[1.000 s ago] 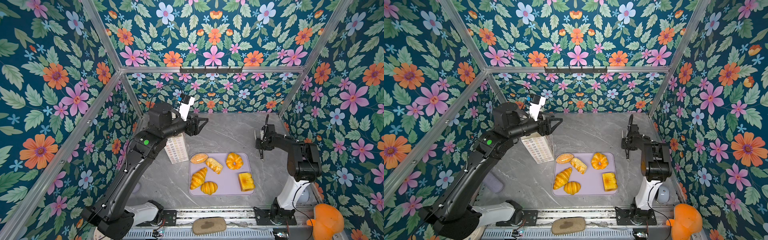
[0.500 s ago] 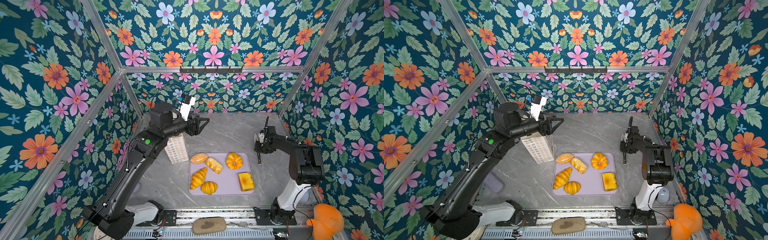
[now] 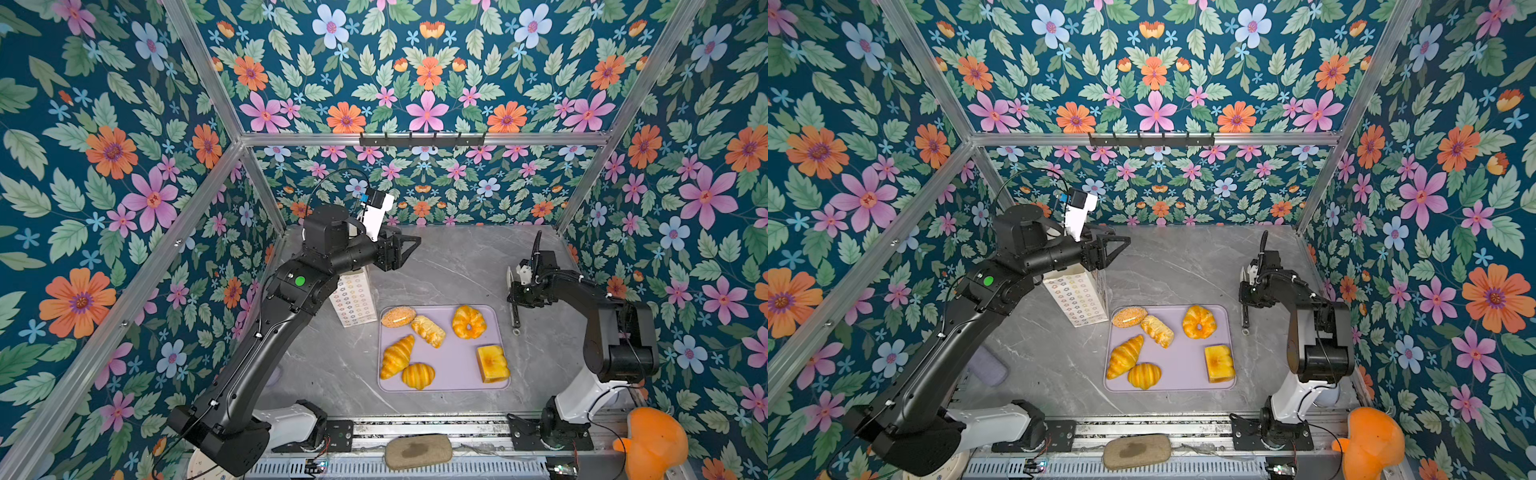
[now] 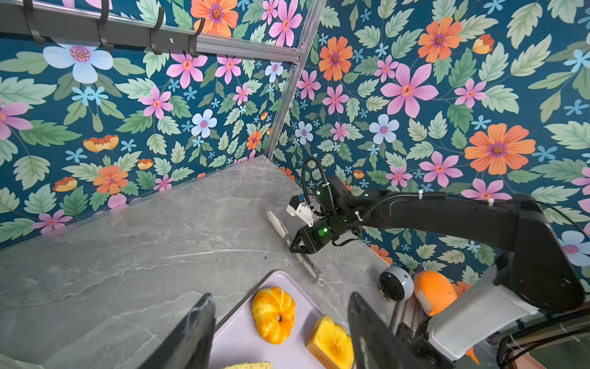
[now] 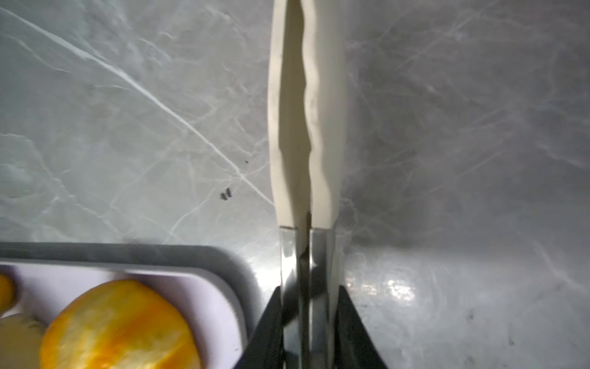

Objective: Place the fake bread into the paper bag

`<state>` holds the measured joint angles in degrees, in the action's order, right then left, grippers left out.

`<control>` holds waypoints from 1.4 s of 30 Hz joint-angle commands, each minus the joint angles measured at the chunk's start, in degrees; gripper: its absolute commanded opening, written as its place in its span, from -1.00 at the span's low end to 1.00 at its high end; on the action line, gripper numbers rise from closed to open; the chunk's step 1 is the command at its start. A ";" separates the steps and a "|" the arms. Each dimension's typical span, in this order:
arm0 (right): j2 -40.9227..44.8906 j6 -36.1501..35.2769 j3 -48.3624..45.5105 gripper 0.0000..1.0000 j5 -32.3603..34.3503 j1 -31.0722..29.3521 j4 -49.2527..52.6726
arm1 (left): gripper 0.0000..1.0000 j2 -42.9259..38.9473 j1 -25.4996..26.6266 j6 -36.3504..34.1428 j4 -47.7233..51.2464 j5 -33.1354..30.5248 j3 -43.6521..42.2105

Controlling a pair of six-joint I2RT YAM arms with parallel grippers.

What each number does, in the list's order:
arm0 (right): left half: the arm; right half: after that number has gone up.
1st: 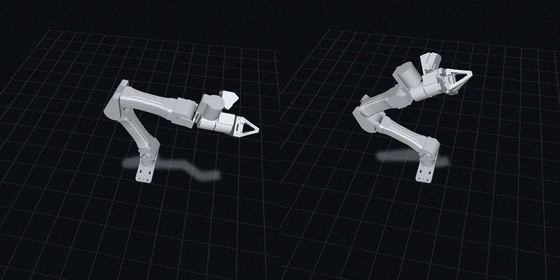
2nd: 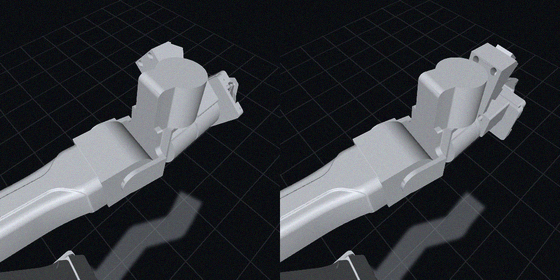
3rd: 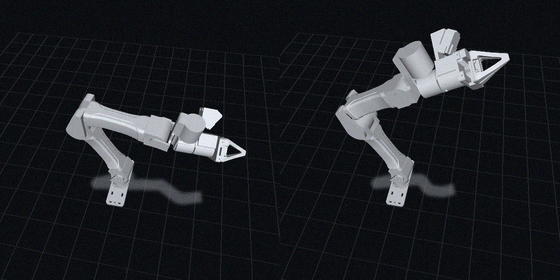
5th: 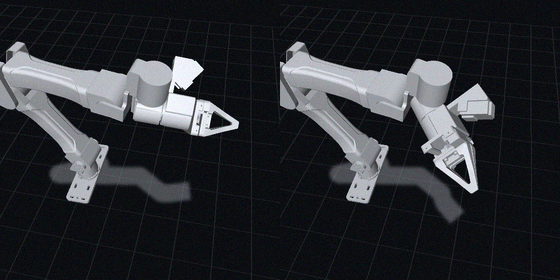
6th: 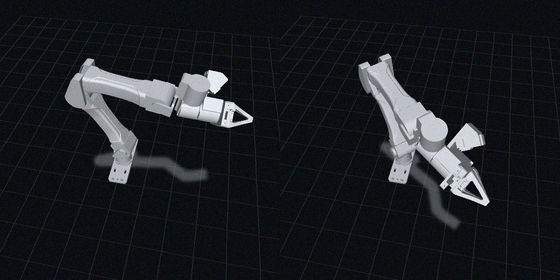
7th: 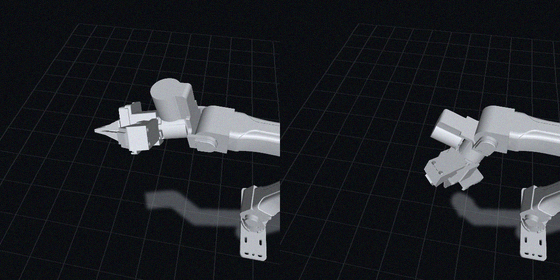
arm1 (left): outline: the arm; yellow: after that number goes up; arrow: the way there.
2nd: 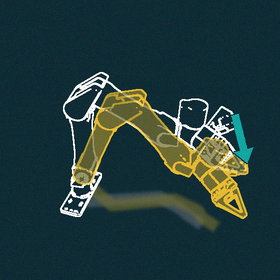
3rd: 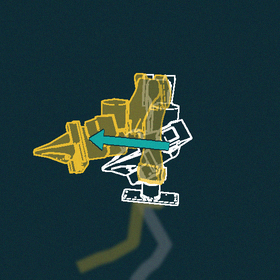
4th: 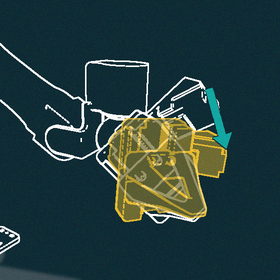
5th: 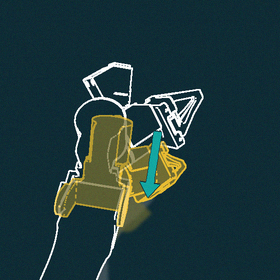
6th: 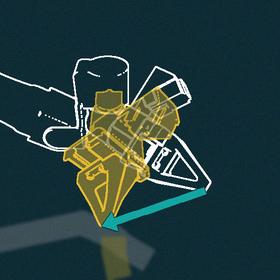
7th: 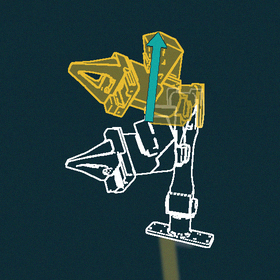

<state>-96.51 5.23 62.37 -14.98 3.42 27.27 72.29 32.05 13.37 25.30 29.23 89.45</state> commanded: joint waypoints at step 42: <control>17.50 -1.26 10.28 -0.62 -39.40 -24.63 18.54 | 0.18 9.45 23.45 -72.47 10.05 -26.04 -6.89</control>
<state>-78.76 6.02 72.07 -52.23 -20.97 44.01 80.99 54.63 -55.07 32.80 6.68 82.08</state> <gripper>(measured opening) 0.220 0.592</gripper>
